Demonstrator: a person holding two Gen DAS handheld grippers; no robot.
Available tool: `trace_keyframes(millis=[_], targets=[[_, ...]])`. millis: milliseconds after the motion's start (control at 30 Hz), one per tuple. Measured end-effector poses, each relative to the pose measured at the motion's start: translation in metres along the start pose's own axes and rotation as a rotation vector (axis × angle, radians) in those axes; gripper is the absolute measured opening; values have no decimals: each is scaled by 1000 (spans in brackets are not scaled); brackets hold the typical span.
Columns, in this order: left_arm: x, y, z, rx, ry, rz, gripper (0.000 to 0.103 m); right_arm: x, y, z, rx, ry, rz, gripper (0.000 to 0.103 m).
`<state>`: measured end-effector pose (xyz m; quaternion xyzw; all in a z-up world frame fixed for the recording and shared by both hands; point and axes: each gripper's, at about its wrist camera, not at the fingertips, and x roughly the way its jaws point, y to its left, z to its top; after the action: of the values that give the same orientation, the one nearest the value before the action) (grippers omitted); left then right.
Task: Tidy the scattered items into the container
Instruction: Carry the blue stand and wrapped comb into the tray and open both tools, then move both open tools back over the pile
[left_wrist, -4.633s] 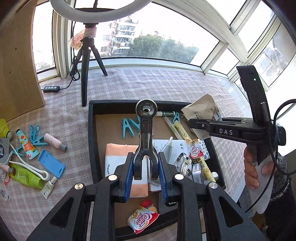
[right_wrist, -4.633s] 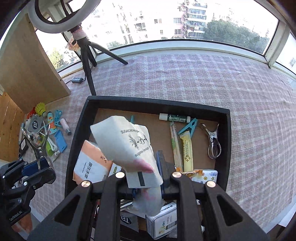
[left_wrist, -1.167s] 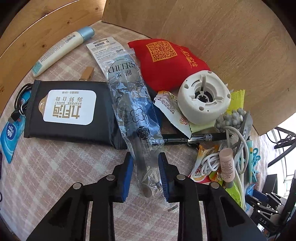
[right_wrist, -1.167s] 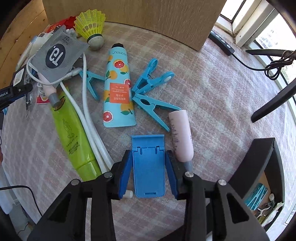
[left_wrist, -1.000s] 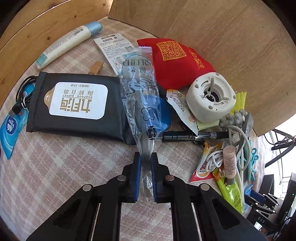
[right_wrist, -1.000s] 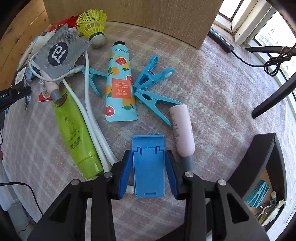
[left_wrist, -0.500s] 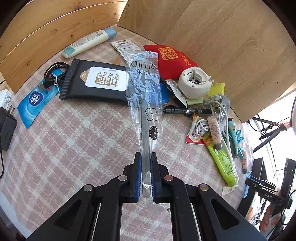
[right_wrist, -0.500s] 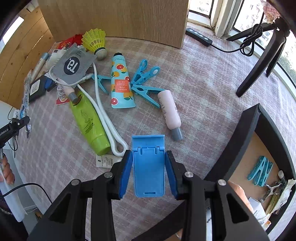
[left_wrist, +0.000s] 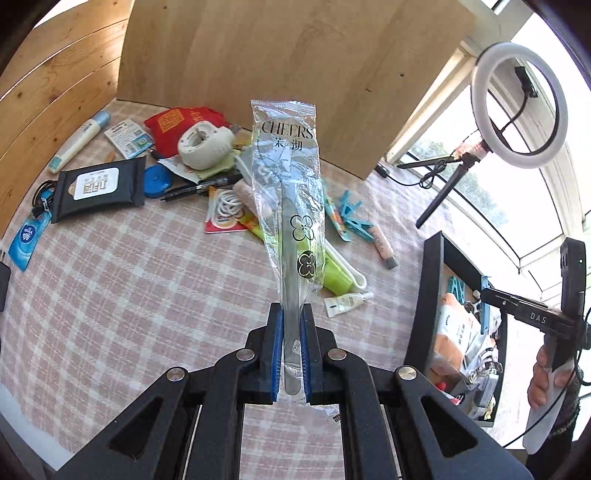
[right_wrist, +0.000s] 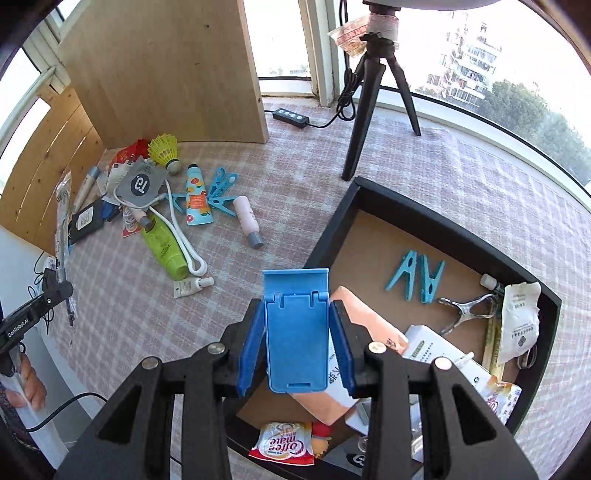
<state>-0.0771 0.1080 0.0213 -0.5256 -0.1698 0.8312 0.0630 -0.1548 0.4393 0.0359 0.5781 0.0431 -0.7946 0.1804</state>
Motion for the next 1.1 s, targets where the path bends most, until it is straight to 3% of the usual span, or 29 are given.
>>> trace_keyframes(millis=[367, 633, 667, 700, 767, 867, 1100], targets=[[37, -185, -36, 348, 123, -150, 8, -38, -133, -63, 277, -22, -137, 35], [57, -257, -51, 487, 149, -172, 10, -46, -179, -88, 366, -27, -175, 36], [58, -262, -52, 502, 142, -165, 24, -46, -179, -88, 358, -37, -168, 36], [59, -266, -52, 512, 135, -147, 55, -47, -177, -88, 352, -43, -171, 41], [57, -268, -53, 519, 108, -129, 80, -49, -174, -87, 349, -62, -204, 53], [54, -267, -53, 527, 100, -118, 80, -53, -167, -84, 333, -86, -229, 56], [52, -243, -45, 462, 100, -100, 80, -49, -144, -74, 281, -87, -181, 56]])
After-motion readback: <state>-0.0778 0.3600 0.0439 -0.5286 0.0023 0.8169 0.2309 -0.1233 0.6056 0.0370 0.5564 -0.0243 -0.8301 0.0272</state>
